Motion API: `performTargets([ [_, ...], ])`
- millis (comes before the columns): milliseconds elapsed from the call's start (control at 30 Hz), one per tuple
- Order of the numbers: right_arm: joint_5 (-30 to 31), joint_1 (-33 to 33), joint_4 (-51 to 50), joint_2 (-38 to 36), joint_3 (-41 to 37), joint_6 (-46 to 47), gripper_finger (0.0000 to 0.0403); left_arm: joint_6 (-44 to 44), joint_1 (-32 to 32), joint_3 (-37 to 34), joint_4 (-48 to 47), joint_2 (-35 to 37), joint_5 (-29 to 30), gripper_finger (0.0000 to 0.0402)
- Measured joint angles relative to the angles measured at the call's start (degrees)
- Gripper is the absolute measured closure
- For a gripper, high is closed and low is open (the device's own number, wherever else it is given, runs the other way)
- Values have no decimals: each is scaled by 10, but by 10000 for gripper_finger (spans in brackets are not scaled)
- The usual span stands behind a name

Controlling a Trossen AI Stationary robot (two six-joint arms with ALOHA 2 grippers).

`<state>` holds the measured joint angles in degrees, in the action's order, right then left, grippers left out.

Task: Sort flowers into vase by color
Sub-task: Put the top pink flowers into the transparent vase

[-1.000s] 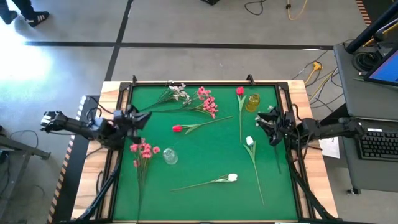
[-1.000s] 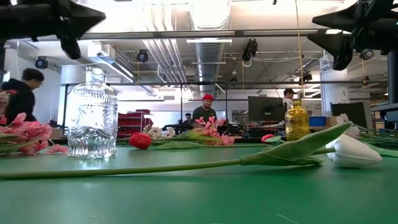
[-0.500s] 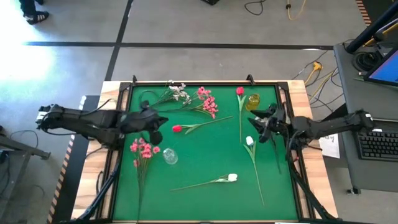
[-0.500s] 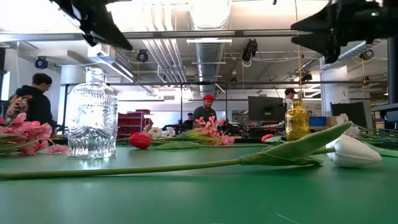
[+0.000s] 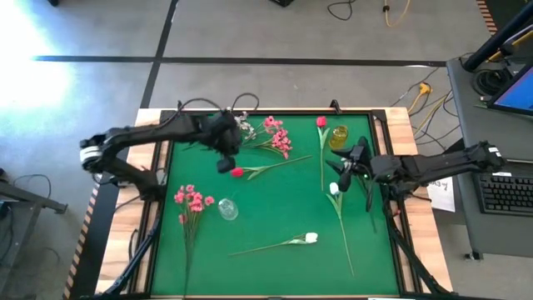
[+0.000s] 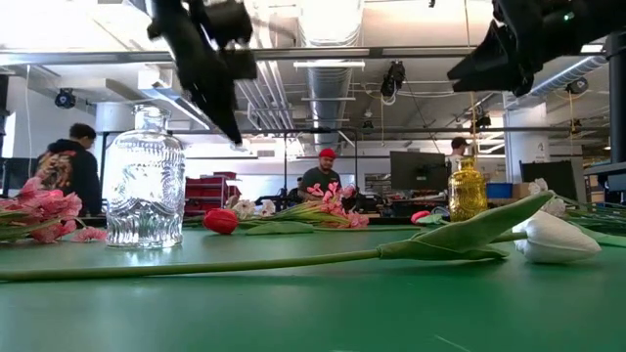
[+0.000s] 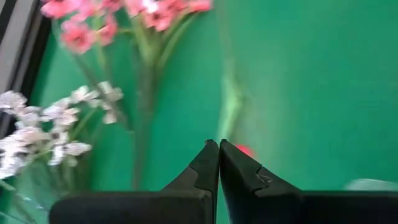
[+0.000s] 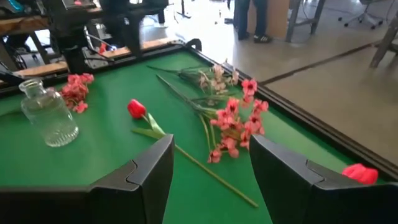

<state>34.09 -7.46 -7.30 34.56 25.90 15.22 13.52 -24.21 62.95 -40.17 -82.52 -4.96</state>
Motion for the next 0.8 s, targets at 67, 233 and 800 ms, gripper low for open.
performTargets([
  [67, 0, 0, 1, 0, -5, 8, 202, 23, -28, 10, 11, -28, -8, 402],
  [233, 0, 0, 2, 1, -19, 27, 202, 68, -74, 32, 21, -83, -19, 402],
  [800, 5, 0, 3, 1, -24, 34, 202, 83, -88, 85, 15, -207, -31, 319],
])
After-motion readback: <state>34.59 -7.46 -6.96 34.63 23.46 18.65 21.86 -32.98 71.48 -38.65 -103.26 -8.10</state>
